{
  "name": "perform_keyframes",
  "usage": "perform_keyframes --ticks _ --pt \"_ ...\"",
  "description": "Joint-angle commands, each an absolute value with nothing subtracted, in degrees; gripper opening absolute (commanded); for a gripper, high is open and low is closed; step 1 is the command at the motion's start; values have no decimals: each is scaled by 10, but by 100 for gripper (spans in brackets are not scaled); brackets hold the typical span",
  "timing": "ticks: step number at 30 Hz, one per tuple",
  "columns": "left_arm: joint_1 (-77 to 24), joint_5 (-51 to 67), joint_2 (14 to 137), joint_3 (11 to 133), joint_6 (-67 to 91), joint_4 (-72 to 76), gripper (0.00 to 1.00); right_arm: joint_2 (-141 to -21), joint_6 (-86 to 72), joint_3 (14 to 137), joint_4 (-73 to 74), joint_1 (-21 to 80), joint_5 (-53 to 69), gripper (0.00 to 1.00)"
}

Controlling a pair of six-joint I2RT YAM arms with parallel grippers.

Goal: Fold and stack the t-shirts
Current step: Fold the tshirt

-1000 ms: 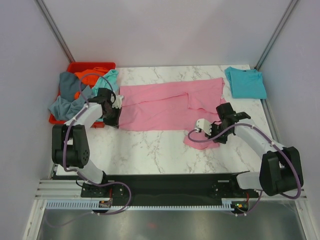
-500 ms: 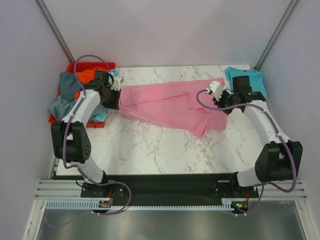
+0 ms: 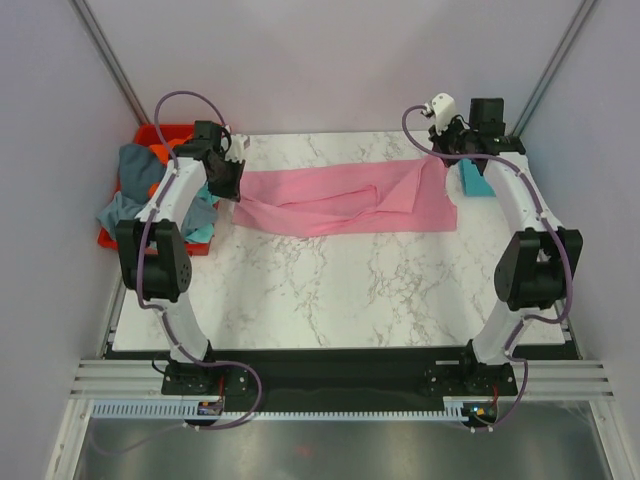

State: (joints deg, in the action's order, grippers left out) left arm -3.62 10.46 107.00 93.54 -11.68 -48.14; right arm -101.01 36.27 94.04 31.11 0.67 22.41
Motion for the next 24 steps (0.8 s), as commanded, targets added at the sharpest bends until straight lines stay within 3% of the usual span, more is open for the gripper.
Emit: perform_keyframes --ticks 1,24 --pt "-36 88 1098 986 -129 -486 2 -1060 316 1006 266 4 222 0" --pt "-35 -56 1248 1102 -127 -450 2 -1282 265 1196 168 4 144 0"
